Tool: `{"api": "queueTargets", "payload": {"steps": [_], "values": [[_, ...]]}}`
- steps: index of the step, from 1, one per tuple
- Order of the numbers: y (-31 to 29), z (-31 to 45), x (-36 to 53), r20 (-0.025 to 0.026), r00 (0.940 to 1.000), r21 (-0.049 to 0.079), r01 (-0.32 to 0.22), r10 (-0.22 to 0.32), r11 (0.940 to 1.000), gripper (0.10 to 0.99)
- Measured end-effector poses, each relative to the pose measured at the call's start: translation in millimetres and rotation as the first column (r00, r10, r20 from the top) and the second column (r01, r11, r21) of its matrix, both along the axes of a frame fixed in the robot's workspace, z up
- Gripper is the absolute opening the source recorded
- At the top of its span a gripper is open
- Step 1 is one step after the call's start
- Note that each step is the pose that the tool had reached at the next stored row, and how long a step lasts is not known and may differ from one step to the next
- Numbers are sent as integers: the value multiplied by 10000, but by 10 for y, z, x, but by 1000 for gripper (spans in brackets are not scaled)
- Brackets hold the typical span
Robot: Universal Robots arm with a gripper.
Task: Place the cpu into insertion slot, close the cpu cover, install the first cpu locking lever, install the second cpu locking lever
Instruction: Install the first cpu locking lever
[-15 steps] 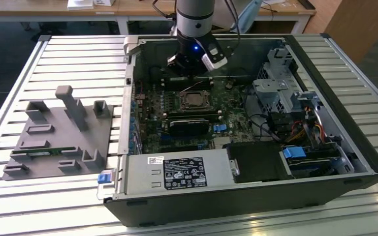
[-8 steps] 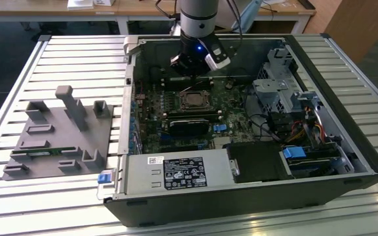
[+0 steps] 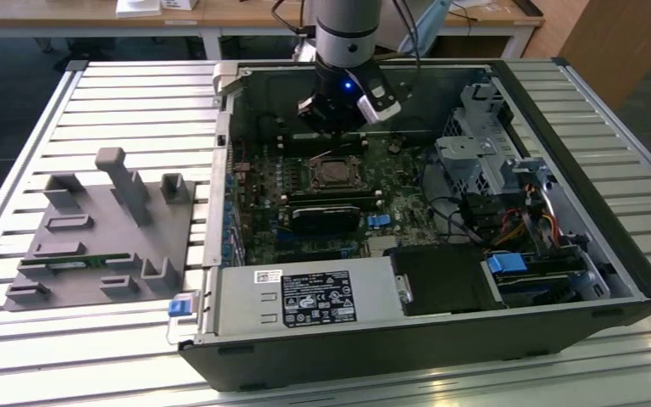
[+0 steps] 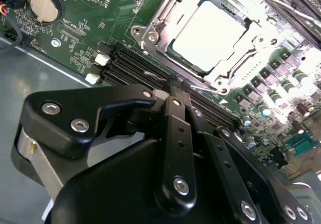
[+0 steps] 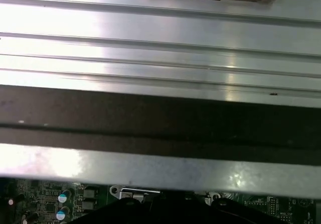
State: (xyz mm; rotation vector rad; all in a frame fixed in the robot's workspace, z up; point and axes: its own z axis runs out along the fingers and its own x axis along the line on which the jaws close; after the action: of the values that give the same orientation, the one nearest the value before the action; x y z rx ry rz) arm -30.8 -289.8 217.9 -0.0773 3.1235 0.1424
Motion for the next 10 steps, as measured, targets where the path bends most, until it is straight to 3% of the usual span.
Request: {"api": "queueTargets", "payload": {"steps": [5,10], "values": [[8,-23,30,-39,10000,0,0,0,10000,106],[11,-46,74,-118,9999,4,1,0,10000,106]]}}
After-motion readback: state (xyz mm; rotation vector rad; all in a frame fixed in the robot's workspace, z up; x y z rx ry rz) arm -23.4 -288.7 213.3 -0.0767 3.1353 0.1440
